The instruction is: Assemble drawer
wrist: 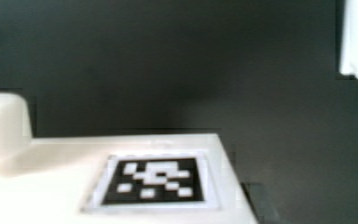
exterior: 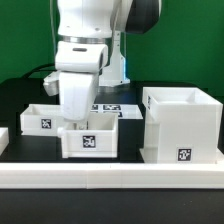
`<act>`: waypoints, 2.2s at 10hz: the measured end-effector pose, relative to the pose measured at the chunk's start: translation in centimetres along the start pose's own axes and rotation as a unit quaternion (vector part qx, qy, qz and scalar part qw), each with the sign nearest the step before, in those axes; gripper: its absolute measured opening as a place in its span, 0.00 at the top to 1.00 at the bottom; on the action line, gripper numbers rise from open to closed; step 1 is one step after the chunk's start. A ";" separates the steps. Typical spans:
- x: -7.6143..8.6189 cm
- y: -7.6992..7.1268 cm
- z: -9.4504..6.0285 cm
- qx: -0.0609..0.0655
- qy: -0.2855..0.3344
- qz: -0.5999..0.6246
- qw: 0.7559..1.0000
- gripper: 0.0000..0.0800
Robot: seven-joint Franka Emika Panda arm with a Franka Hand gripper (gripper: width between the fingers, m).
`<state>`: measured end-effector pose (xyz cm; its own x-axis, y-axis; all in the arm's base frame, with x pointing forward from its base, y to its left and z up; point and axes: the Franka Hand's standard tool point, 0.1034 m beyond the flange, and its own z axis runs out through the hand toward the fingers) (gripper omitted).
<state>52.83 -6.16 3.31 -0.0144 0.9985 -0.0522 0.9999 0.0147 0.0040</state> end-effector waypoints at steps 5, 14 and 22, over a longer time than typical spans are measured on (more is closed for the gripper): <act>0.3 -0.1 0.4 0.004 -0.006 -0.030 1.000 0.95; 2.0 1.0 1.1 0.005 -0.001 0.003 1.000 0.95; 3.7 0.8 1.2 0.022 0.001 0.030 0.999 0.95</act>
Offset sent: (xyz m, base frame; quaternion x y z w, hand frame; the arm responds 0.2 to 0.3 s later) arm 0.0000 0.0000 0.0000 0.0000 0.0000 0.0000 1.0000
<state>53.61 -2.55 1.96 0.0459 0.9976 -0.0511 0.9982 -0.0478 -0.0364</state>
